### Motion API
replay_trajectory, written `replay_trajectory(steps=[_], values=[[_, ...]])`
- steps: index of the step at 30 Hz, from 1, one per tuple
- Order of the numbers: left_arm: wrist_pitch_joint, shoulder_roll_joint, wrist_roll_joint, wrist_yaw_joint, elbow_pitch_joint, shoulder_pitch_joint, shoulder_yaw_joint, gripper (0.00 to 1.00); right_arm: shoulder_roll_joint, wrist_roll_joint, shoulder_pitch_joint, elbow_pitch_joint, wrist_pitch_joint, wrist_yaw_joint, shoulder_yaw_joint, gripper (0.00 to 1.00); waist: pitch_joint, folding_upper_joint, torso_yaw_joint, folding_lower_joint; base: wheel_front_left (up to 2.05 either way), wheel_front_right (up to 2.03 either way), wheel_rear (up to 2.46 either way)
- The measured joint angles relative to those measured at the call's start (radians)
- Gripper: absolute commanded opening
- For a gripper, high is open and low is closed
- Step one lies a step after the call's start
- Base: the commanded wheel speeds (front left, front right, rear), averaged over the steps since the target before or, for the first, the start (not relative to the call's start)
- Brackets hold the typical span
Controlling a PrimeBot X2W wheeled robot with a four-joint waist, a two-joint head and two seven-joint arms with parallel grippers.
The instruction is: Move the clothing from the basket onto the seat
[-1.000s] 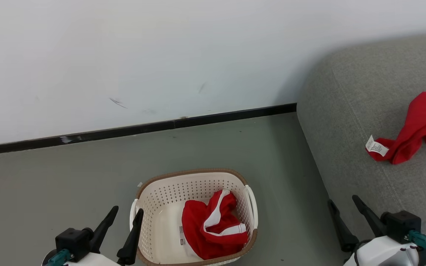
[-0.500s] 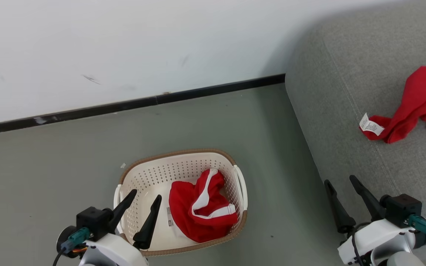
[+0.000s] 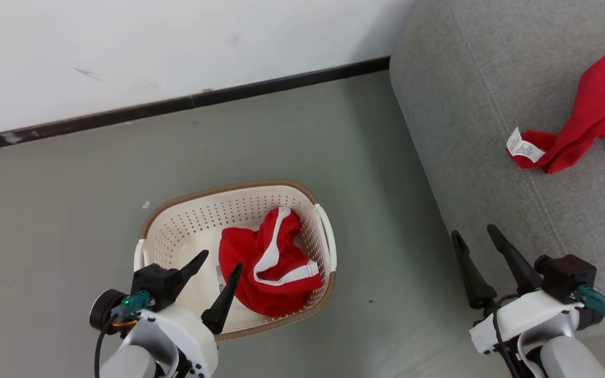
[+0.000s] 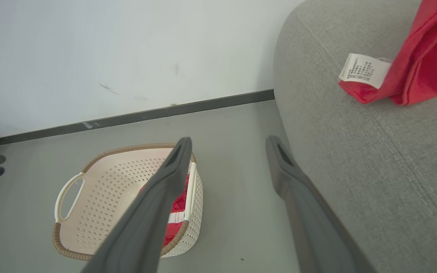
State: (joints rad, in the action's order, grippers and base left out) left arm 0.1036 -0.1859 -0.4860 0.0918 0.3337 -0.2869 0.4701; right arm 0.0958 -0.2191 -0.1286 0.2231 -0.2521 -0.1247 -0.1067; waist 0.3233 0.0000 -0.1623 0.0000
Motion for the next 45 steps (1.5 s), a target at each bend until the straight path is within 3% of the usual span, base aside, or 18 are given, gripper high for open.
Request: replay_trajectory(steps=[21,45], values=[[-0.141,-0.004,0.050,-0.002,0.078,-0.155,0.030,1.00,-0.035,-0.039,-0.113,-0.022,0.000,0.000,-0.023,1.00,0.184,0.0000,-0.077,0.0000,0.00,0.00,0.00],[-0.235,-0.034,0.102,-0.046,0.105,-0.290,0.028,1.00,-0.047,-0.080,-0.242,-0.019,0.000,0.000,-0.095,1.00,0.364,0.0000,-0.169,0.0000,0.00,0.00,0.00]])
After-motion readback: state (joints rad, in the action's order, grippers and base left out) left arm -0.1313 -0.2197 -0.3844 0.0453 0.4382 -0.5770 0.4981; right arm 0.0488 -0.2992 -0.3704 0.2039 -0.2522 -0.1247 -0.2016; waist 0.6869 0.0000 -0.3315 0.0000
